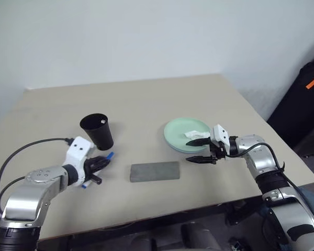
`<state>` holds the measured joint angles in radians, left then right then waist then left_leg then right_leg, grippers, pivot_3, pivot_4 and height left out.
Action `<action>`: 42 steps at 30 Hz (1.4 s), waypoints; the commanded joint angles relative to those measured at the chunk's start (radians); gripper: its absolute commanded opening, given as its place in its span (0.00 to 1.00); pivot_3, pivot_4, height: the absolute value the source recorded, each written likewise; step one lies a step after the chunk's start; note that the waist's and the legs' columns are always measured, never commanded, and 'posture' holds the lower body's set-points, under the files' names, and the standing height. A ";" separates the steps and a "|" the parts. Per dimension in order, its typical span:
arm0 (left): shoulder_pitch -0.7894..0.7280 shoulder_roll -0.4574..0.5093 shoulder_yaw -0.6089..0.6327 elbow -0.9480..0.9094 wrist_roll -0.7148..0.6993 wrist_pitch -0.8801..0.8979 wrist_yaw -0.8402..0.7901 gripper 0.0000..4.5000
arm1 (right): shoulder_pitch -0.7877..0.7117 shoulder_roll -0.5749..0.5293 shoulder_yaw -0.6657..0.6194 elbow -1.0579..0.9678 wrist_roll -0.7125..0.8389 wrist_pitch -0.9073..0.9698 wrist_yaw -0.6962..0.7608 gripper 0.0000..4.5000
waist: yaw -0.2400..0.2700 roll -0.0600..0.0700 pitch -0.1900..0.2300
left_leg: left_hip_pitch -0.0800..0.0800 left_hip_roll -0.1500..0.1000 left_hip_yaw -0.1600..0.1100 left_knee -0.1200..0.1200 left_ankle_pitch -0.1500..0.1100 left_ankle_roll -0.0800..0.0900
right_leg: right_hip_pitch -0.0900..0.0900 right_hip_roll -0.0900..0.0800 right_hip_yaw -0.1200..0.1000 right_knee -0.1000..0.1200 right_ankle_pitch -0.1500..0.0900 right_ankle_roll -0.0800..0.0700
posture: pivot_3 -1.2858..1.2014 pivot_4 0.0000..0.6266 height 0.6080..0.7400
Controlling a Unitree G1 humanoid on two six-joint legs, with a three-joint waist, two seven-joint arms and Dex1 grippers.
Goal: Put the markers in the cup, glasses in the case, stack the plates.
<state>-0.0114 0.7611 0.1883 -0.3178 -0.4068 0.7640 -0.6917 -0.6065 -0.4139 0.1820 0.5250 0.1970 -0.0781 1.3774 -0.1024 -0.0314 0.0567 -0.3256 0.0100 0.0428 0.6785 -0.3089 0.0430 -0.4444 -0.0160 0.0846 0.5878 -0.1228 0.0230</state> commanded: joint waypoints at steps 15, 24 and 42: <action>-0.477 -0.244 0.074 0.410 0.155 -0.680 0.220 0.15 | -0.093 0.049 -0.152 -0.121 0.198 0.215 -0.072 0.67 | 0.001 0.000 0.000 | 0.000 -0.001 0.000 0.005 0.000 0.001 | 0.003 0.002 0.002 0.001 0.001 0.002 | 0.52 0.00 1.00; -0.581 -0.272 0.064 0.721 0.273 -1.032 0.329 0.15 | -0.067 0.053 -0.150 -0.199 0.218 0.271 -0.088 0.67 | 0.001 0.000 0.000 | -0.002 -0.001 -0.001 0.004 0.000 0.001 | 0.002 0.001 0.001 0.001 0.002 0.003 | 0.52 0.00 1.00; -0.627 -0.303 0.072 0.942 0.262 -1.163 0.384 0.81 | -0.055 0.039 -0.136 -0.215 0.208 0.270 -0.091 0.67 | 0.001 0.000 -0.001 | -0.002 -0.001 -0.002 0.005 -0.001 0.001 | 0.002 0.000 0.000 0.001 0.003 0.003 | 0.52 0.00 1.00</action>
<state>-0.6023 0.4553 0.2557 0.6419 -0.1353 -0.3794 -0.3082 -0.6503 -0.3688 0.0565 0.3423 0.3919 0.1994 1.2853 -0.1012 -0.0318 0.0562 -0.3277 0.0089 0.0413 0.6831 -0.3095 0.0445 -0.4423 -0.0155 0.0846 0.5889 -0.1203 0.0261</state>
